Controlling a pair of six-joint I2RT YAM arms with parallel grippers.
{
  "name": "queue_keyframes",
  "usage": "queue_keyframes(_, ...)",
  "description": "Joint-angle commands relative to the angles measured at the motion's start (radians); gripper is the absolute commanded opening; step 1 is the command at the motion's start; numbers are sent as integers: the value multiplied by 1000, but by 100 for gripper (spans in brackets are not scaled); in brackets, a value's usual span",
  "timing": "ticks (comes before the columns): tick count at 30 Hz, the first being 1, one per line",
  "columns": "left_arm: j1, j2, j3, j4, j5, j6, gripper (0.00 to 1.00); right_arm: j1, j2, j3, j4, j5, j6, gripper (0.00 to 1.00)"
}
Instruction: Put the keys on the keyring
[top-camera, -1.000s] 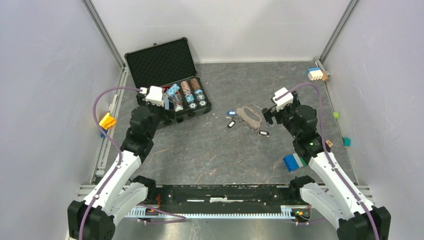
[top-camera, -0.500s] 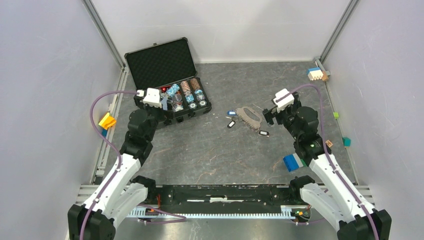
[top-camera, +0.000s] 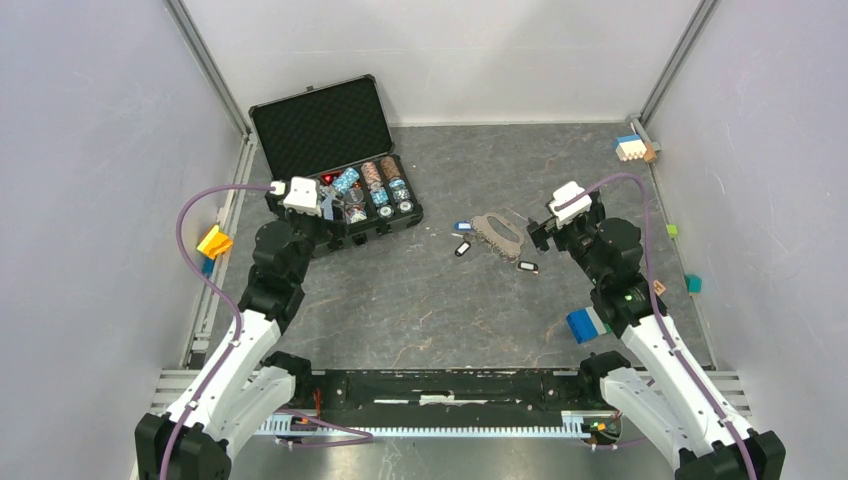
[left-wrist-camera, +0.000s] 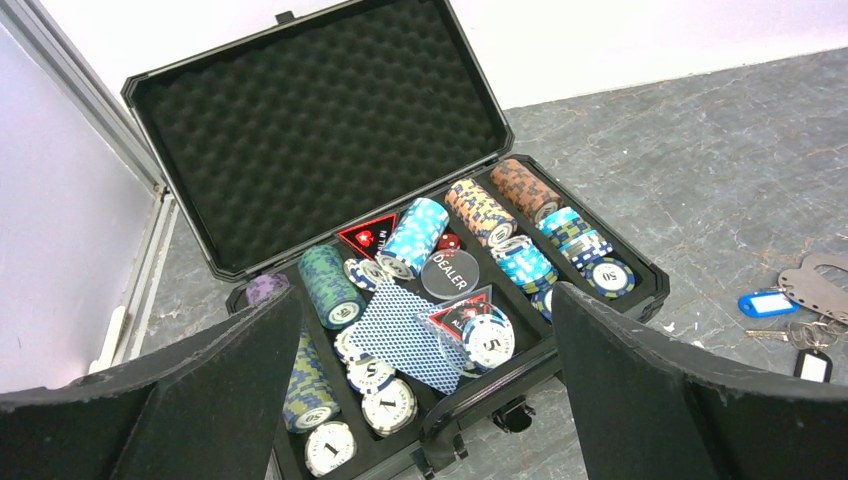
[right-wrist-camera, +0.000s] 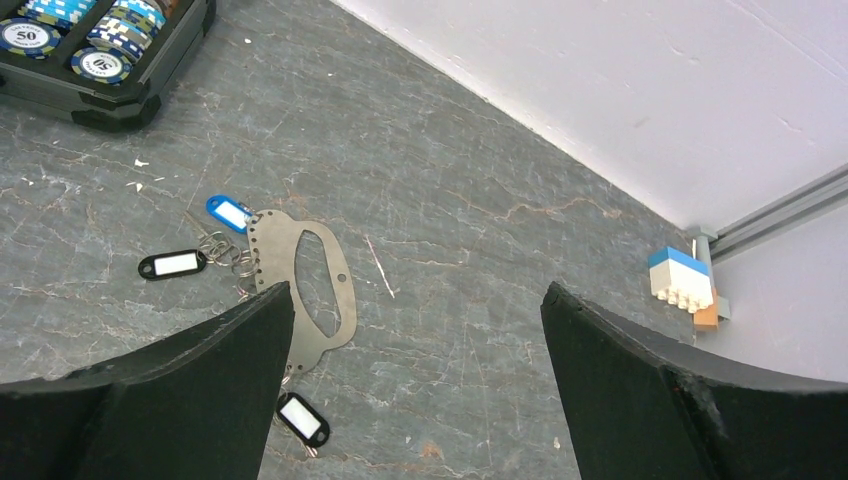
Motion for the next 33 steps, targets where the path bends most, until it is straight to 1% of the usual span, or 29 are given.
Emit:
queue_keyframes(1, 6, -1, 9, 25, 37, -16, 100, -4, -16, -4, 40, -7, -13, 98)
queue_keyframes(8, 6, 4, 19, -5, 88, -25, 100, -4, -10, -5, 36, -17, -18, 98)
queue_keyframes(33, 6, 17, 15, -4, 99, -25, 100, -3, -6, -13, 36, -15, -29, 98)
